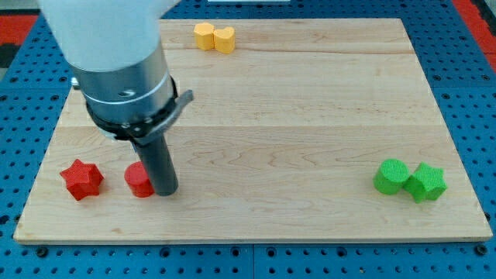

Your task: Keep arm at center of the table

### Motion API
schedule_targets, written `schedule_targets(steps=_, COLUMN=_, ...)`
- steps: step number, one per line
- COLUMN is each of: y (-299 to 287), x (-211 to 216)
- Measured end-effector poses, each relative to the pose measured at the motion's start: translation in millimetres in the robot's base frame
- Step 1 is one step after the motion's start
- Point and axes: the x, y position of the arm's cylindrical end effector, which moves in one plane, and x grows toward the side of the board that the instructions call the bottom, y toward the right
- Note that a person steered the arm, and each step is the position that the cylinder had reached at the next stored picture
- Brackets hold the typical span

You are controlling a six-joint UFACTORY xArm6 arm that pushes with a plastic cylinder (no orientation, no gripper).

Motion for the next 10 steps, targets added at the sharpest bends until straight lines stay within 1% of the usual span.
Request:
schedule_targets(steps=3, y=24, x=7)
schedule_targets(steps=5, y=25, x=7)
schedule_targets(steps=8, y=24, x=-5)
schedule_targets(steps=10, y=26, x=-24)
